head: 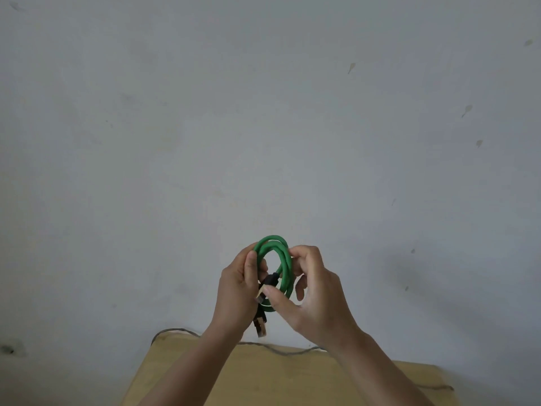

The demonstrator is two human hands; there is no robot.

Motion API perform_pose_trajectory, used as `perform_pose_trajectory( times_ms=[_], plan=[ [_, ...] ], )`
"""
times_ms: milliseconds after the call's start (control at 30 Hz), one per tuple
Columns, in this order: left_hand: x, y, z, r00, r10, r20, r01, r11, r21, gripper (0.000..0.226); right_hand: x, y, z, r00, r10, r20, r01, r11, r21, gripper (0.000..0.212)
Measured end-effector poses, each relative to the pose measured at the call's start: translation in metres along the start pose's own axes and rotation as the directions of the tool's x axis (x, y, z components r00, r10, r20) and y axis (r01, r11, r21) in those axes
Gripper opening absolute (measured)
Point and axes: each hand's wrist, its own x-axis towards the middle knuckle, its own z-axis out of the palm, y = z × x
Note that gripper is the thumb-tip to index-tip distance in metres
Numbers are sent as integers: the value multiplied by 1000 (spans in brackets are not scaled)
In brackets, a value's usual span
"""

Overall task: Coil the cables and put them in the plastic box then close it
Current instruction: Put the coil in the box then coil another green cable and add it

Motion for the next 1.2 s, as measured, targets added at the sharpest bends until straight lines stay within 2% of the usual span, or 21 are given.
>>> perform_pose_trajectory(
  times_ms=[100, 167, 267, 467, 567, 700, 800, 867, 933, 1033, 1100, 1200],
  plan=[
    [2, 3, -3, 1000, -16, 10, 16, 998, 66, 36, 0, 3, -1, 990, -126, 56, 133, 982, -132, 56],
    [1, 2, -5, 1000, -7, 9, 5, 993, 117, 35, 0, 2, 1, 983, -146, 108, 165, 968, -187, 47],
    [-1, 1, -8, 1000, -11, 17, 8, 991, 135, 34, 0, 1, 3, 984, -103, 148, 133, 969, -210, 27],
    [-3, 2, -9, 998, -16, 53, 11, 995, 102, 34, 2, 0, 4, 989, 16, 144, 10, 984, -179, 31],
    [-3, 2, -12, 996, 1, 88, -8, 997, 79, 34, 1, 0, 4, 989, 15, 144, 11, 983, -181, 30],
    [0, 2, -17, 992, 41, 115, -51, 995, 84, 35, -3, 1, 4, 992, -110, 60, 120, 972, -202, 30],
    [-3, -2, -18, 988, 56, 144, -77, 986, 145, 34, -5, 1, 7, 976, -188, -113, 152, 950, -274, 19],
    [-11, -7, -14, 985, 58, 162, -84, 984, 158, 33, -6, 0, 9, 961, -210, -181, 148, 941, -303, 18],
    [-16, -12, -11, 986, 52, 158, -79, 982, 172, 33, -8, 0, 10, 964, -204, -170, 162, 959, -234, 16],
    [-14, -17, -11, 988, 36, 152, -71, 971, 229, 32, -15, -6, 10, 988, 29, -155, -17, 997, 76, 10],
    [-9, -18, -10, 993, -5, 121, -22, 974, 225, 31, -18, -7, 10, 981, 139, -132, -108, 971, 215, 13],
    [-2, -17, -10, 996, -16, 91, -4, 977, 214, 31, -16, -10, 5, 973, 203, -110, -154, 924, 351, 13]
  ],
)
